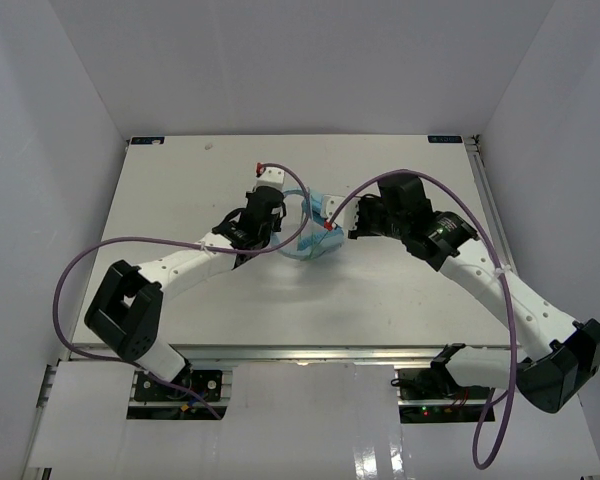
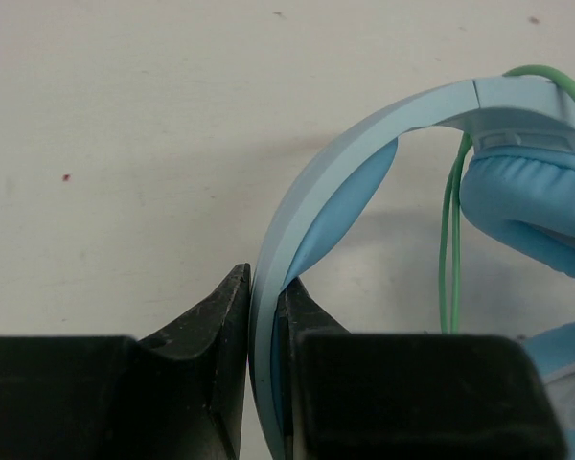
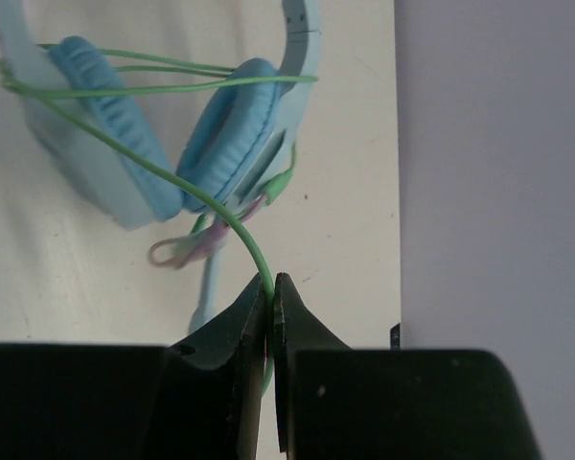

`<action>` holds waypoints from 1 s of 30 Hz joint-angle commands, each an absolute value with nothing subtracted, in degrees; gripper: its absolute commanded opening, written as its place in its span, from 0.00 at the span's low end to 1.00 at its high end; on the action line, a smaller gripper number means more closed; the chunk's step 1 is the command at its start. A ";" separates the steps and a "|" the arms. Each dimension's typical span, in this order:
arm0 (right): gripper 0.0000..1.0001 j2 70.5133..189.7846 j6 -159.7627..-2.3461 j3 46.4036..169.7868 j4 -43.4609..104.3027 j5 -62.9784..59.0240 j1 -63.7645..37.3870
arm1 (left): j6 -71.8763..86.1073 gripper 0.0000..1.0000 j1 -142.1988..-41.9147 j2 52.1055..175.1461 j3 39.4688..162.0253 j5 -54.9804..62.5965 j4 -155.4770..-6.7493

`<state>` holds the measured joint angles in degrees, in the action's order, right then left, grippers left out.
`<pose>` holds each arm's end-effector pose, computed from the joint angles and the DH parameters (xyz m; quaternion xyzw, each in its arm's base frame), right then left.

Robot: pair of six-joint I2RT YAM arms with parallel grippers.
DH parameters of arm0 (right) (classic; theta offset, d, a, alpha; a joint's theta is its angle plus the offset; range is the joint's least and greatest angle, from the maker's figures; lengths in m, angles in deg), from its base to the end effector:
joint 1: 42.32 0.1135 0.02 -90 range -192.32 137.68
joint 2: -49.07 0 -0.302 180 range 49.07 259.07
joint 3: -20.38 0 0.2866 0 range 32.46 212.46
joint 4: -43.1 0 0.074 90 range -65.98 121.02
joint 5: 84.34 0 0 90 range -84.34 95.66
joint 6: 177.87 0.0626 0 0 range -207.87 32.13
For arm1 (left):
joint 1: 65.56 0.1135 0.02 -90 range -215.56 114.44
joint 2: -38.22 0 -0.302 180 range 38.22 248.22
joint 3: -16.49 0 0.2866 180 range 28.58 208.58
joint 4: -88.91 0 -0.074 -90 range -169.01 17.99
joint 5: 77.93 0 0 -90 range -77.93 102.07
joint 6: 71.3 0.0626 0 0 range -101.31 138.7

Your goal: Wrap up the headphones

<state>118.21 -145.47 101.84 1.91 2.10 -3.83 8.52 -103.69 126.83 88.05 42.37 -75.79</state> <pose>0.2418 0.1972 0.3910 -0.6506 0.5636 -0.0580 0.5057 0.3301 -0.2190 0.2629 0.0819 0.8510 0.0185 0.5183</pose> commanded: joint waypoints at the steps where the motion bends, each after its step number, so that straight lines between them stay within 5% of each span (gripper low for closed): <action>1: 0.08 117.39 -153.46 97.92 9.86 6.52 -3.59 | 10.77 0.00 -103.70 119.53 86.55 18.86 -80.41; 11: 0.08 119.58 -157.47 91.70 15.46 -5.53 -7.96 | 11.60 0.00 -103.79 118.14 80.55 -4.68 -83.70; 30: 0.22 127.17 -152.19 87.46 20.21 -17.87 -13.59 | 9.93 0.00 -102.76 122.52 80.91 6.52 -82.99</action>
